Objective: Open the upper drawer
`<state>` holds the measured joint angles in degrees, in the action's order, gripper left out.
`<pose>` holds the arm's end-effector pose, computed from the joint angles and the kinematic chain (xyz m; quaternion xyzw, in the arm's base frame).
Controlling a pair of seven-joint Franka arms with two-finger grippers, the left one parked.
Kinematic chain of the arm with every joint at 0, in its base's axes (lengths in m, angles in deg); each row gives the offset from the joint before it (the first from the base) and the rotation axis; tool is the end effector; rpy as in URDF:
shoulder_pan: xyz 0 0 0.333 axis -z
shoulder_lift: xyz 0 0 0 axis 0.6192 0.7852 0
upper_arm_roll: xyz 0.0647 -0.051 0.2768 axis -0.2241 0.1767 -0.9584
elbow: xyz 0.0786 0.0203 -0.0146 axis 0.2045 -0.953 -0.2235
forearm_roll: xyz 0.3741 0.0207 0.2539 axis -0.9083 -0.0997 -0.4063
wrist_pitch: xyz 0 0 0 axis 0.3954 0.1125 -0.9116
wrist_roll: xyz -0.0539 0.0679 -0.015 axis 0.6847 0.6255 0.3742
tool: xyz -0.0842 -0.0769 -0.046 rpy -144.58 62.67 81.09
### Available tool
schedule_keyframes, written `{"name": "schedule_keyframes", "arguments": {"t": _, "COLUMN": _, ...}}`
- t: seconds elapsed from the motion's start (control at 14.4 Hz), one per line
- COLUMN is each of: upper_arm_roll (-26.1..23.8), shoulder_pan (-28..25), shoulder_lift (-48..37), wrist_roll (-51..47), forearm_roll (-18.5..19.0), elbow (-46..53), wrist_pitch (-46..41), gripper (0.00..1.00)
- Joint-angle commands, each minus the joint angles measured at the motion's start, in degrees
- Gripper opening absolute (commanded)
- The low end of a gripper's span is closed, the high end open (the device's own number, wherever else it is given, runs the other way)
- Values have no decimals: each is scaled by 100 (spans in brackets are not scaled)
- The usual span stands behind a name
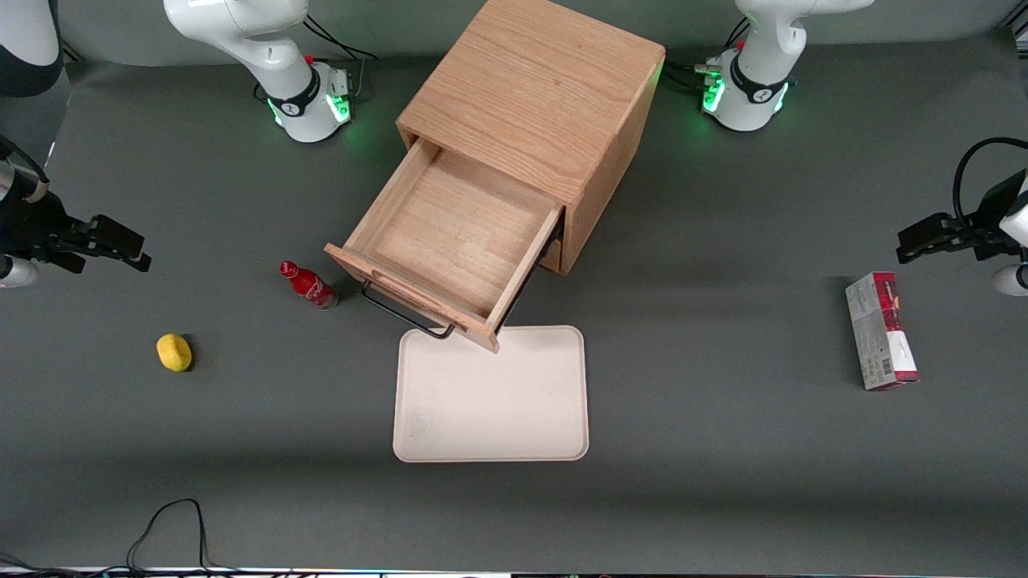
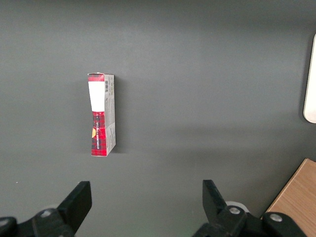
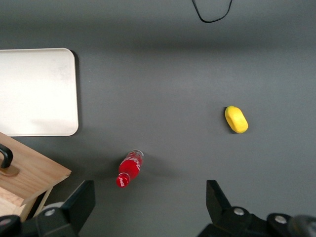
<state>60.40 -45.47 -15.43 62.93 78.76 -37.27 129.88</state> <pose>0.6320 -0.0152 0.5594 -0.9995 0.0133 -0.0293 0.0069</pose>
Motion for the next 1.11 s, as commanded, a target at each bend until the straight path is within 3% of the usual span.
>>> {"name": "schedule_keyframes", "arguments": {"t": 0.0, "upper_arm_roll": -136, "shoulder_pan": 202, "shoulder_lift": -98, "wrist_roll": 209, "forearm_roll": 76, "elbow": -58, "wrist_pitch": 58, "gripper": 100}}
{"name": "schedule_keyframes", "arguments": {"t": 1.04, "upper_arm_roll": -101, "shoulder_pan": 149, "shoulder_lift": 43, "wrist_roll": 359, "forearm_roll": 93, "elbow": 127, "wrist_pitch": -74, "gripper": 100}}
